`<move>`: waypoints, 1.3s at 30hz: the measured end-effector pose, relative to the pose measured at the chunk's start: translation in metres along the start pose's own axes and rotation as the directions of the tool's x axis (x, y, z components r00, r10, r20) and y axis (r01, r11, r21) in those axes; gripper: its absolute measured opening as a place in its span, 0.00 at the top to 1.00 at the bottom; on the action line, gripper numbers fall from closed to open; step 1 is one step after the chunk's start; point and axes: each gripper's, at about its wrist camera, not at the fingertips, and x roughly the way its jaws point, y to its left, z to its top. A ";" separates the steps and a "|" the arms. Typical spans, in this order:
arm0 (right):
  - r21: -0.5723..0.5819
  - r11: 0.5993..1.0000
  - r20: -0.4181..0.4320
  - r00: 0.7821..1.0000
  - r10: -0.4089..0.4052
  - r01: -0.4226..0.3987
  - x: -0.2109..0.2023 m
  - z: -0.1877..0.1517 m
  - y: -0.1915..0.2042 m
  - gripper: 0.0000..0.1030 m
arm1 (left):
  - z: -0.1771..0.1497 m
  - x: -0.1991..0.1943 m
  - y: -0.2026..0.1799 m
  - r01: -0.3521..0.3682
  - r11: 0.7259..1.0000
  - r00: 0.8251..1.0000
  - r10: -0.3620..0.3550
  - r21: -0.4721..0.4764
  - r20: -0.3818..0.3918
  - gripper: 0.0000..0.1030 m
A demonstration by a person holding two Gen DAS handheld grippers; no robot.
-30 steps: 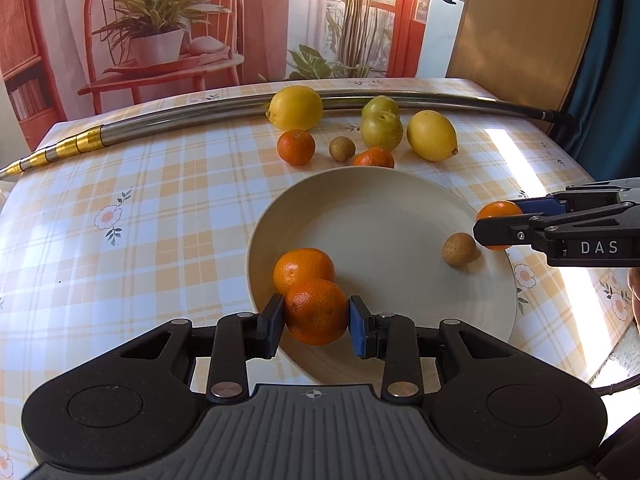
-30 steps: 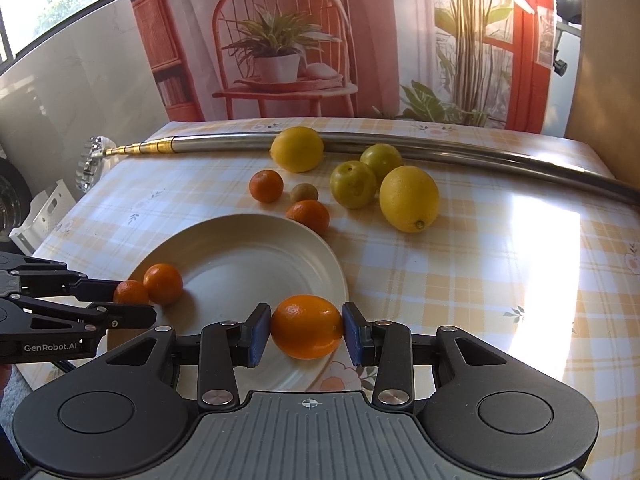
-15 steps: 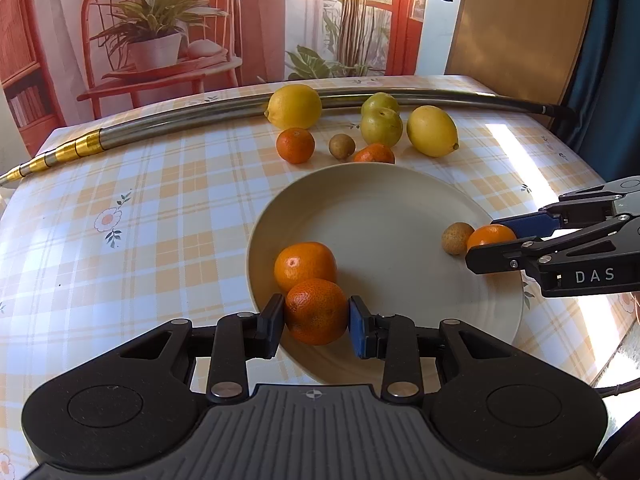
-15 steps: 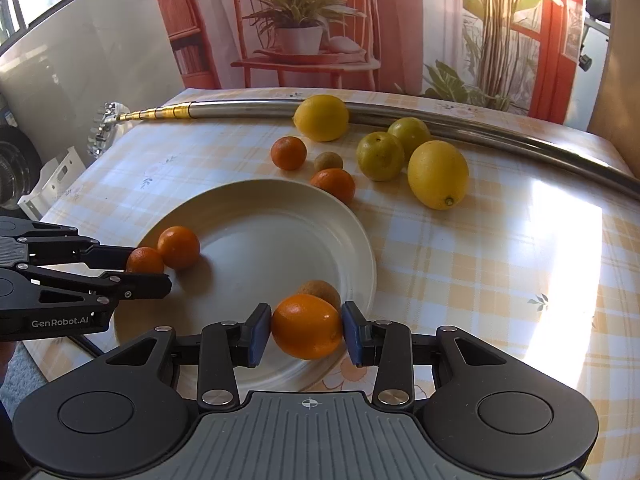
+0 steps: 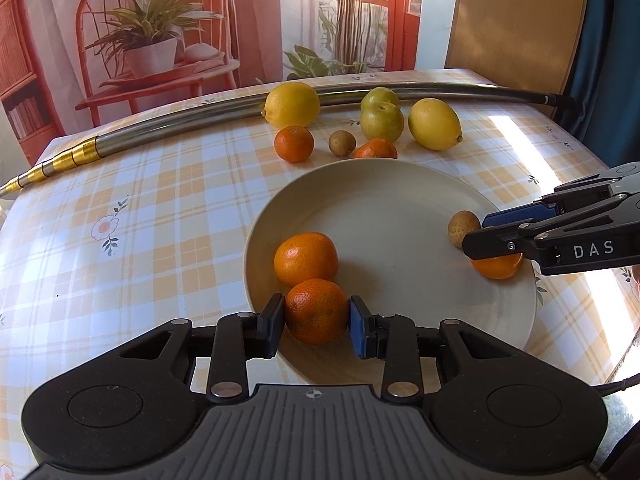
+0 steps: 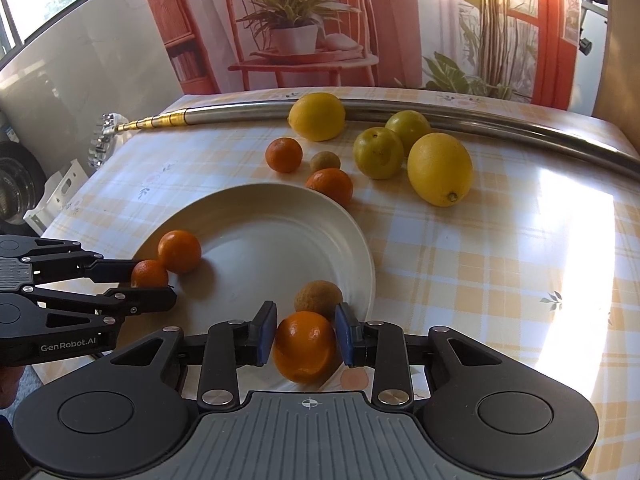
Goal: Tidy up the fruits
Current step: 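Lower the oranges into the plate and open both tools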
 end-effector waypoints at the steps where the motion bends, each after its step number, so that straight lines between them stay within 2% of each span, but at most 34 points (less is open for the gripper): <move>1: 0.004 1.000 0.002 1.000 0.000 0.000 0.000 0.000 0.000 0.71 | 0.000 0.000 0.000 -0.004 1.000 1.000 0.004 0.000 0.003 0.65; 23: 0.019 1.000 0.028 0.999 -0.025 0.025 -0.005 -0.001 0.003 0.69 | -0.004 -0.004 -0.004 -0.025 1.000 0.999 0.025 0.014 0.034 0.62; 34: 0.029 0.998 0.103 0.993 -0.064 0.062 -0.021 0.008 -0.005 0.69 | 0.008 -0.018 0.004 -0.037 0.999 0.994 0.035 0.022 0.101 0.60; 39: 0.049 0.993 0.152 0.982 -0.110 0.104 -0.033 0.021 -0.019 0.69 | 0.029 -0.031 0.024 -0.029 0.999 0.989 0.032 -0.027 0.147 0.60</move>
